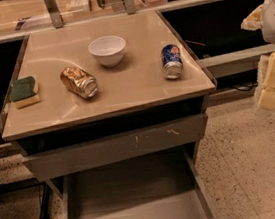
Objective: Place orange can into middle drawer
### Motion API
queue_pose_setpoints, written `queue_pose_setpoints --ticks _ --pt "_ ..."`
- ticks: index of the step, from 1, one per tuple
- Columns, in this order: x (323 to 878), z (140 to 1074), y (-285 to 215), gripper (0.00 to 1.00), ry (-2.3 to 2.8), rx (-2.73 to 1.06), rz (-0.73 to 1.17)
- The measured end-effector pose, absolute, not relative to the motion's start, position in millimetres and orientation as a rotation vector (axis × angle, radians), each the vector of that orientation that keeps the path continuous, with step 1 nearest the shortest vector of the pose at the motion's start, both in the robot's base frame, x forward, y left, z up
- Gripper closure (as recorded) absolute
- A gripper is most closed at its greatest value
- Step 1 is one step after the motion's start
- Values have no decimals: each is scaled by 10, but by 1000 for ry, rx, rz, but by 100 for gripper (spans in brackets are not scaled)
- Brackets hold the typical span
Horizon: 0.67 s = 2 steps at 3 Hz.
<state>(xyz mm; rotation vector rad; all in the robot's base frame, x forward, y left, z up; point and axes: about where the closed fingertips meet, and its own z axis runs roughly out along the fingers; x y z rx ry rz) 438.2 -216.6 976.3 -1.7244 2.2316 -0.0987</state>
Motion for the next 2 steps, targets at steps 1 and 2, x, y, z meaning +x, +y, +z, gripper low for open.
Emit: queue_pose_setpoints --ticks 1,2 --pt "4408 9786 -2076 0 2230 -1710 -93" --pt "4651 9807 -1482 0 2206 -1766 -20"
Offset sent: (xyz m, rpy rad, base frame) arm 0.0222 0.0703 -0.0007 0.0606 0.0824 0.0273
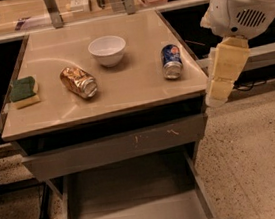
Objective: Place orange can into middle drawer
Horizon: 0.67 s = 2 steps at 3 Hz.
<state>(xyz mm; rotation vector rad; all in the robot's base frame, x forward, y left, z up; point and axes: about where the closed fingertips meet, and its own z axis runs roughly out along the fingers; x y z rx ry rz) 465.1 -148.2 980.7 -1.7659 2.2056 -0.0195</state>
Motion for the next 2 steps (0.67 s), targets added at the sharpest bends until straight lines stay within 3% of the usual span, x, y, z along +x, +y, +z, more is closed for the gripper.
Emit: queue_pose_setpoints --ticks 2 --pt "4798 9723 -1196 0 2161 -1746 27"
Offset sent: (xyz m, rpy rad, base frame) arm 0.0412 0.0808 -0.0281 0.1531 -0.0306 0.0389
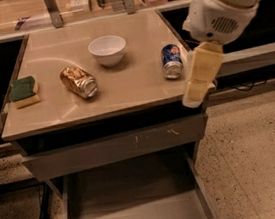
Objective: Place orange can into middle drawer
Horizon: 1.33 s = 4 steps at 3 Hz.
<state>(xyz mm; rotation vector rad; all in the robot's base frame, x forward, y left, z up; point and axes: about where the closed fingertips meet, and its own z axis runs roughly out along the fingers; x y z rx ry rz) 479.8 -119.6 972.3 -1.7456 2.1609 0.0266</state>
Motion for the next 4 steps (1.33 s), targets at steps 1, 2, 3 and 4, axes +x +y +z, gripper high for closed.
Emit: queue_pose_setpoints --ticks 1,2,3,4 --pt "5042 9659 -750 0 2106 -1728 120" --pt "5246 9601 -392 0 2068 -1731 219" --pt "5291 9586 -320 0 2060 -1733 239" --pt "5314 9527 -228 0 2050 -1718 274"
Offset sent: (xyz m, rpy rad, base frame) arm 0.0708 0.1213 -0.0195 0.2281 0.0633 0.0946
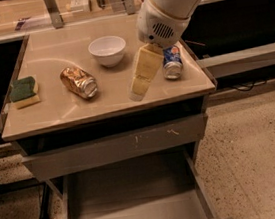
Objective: Place orange can into middle drawer
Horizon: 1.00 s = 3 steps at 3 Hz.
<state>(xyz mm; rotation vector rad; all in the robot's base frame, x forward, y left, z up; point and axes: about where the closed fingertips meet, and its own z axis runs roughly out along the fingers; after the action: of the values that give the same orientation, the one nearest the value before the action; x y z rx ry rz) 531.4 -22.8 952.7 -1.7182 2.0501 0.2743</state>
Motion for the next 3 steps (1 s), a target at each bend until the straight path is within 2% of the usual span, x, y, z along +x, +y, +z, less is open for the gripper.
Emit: queue_pose_setpoints --ticks 2,3 --pt "5276 9463 601 0 1995 -1749 309" --pt "5271 9461 638 0 1993 -1754 311"
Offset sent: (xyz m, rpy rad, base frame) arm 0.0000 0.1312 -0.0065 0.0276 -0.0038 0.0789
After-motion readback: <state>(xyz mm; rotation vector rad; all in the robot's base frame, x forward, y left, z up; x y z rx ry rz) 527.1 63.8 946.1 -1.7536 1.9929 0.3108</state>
